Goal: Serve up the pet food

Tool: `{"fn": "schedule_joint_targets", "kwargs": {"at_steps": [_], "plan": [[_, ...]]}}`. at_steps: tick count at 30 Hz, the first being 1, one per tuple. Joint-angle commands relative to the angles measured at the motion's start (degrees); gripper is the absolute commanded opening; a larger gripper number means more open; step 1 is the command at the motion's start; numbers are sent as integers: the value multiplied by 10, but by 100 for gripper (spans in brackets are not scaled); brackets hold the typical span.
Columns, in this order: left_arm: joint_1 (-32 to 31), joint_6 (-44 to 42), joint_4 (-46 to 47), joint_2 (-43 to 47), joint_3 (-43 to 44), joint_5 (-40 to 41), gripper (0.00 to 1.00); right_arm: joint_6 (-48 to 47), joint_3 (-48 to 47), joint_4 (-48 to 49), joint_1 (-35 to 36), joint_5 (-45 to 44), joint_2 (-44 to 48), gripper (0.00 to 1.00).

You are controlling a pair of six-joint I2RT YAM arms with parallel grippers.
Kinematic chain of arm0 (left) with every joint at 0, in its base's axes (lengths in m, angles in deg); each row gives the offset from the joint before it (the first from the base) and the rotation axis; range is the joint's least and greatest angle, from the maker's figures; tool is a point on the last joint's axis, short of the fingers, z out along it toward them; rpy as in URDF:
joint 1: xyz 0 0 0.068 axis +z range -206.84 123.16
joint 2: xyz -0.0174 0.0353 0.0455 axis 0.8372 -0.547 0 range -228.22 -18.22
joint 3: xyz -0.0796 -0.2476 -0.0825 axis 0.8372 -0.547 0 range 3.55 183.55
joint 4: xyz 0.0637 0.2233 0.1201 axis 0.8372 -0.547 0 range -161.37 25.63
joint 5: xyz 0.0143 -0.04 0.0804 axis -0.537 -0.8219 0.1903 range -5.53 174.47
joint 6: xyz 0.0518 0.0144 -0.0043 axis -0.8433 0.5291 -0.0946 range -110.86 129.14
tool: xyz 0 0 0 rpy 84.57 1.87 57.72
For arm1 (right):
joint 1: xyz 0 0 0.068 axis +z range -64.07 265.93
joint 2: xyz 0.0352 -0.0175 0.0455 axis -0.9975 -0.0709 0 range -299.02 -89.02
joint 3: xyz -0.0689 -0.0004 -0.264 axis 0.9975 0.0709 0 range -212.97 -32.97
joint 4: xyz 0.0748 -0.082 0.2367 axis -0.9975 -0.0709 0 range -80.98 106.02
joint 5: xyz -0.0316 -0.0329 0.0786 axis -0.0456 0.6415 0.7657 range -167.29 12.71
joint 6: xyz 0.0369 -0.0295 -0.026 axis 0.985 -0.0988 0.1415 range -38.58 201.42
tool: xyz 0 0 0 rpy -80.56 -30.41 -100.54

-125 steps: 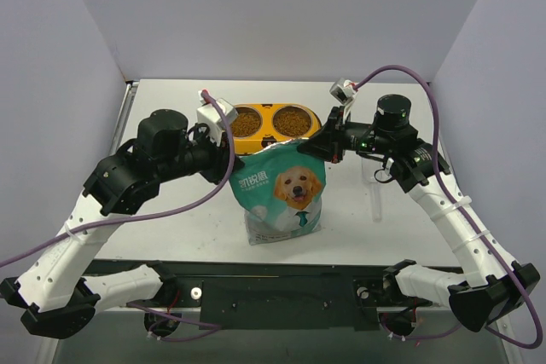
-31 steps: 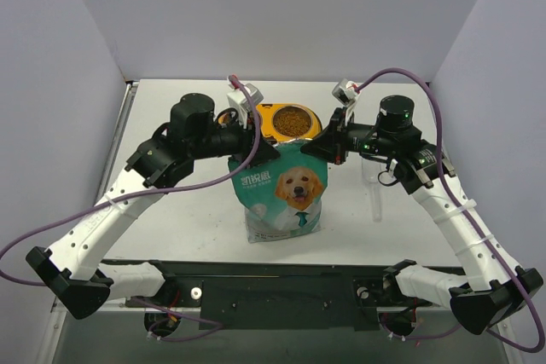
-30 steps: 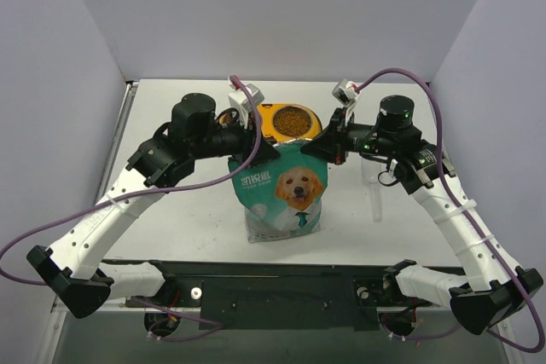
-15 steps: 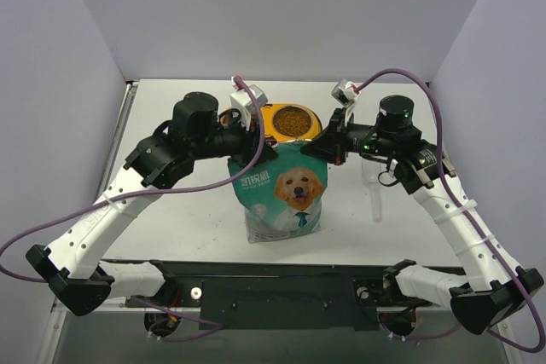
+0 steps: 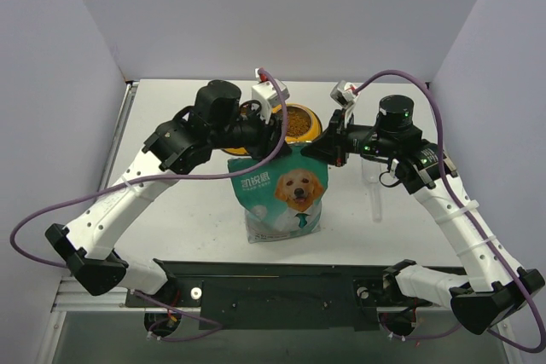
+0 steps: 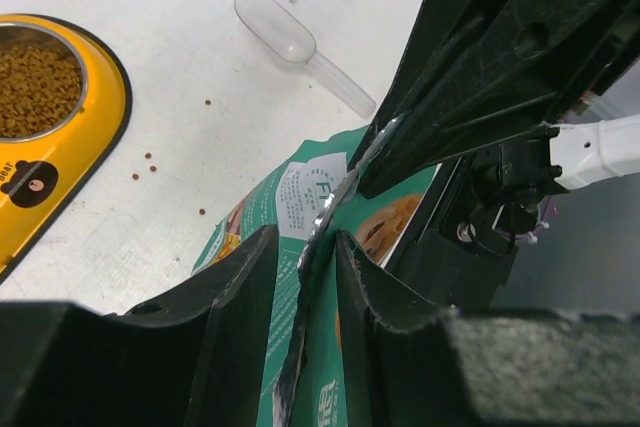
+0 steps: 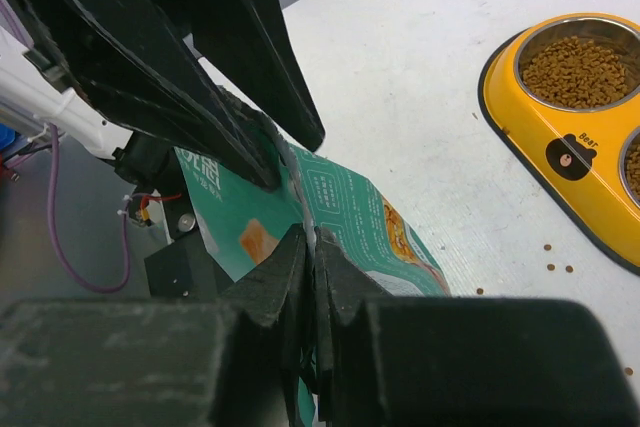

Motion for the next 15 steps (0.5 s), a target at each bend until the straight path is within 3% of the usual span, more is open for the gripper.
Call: {"fn": "schedule_joint_targets", "kwargs": {"at_steps": [1, 3, 5, 6, 9, 15], "plan": [[-4, -26, -36, -23, 37, -26, 39, -10, -38, 31, 1, 5, 9, 0], [-7, -31, -43, -29, 43, -32, 34, -10, -38, 31, 1, 3, 11, 0], [-9, -33, -45, -31, 44, -33, 18, -11, -38, 30, 1, 1, 12, 0], [-10, -38, -47, -31, 46, -26, 0, -12, -38, 29, 1, -2, 14, 0], [-15, -50, -38, -25, 43, -12, 0, -19, -37, 21, -1, -22, 16, 2], [-19, -51, -25, -14, 43, -17, 0, -39, -42, -14, -1, -19, 16, 28]]}}
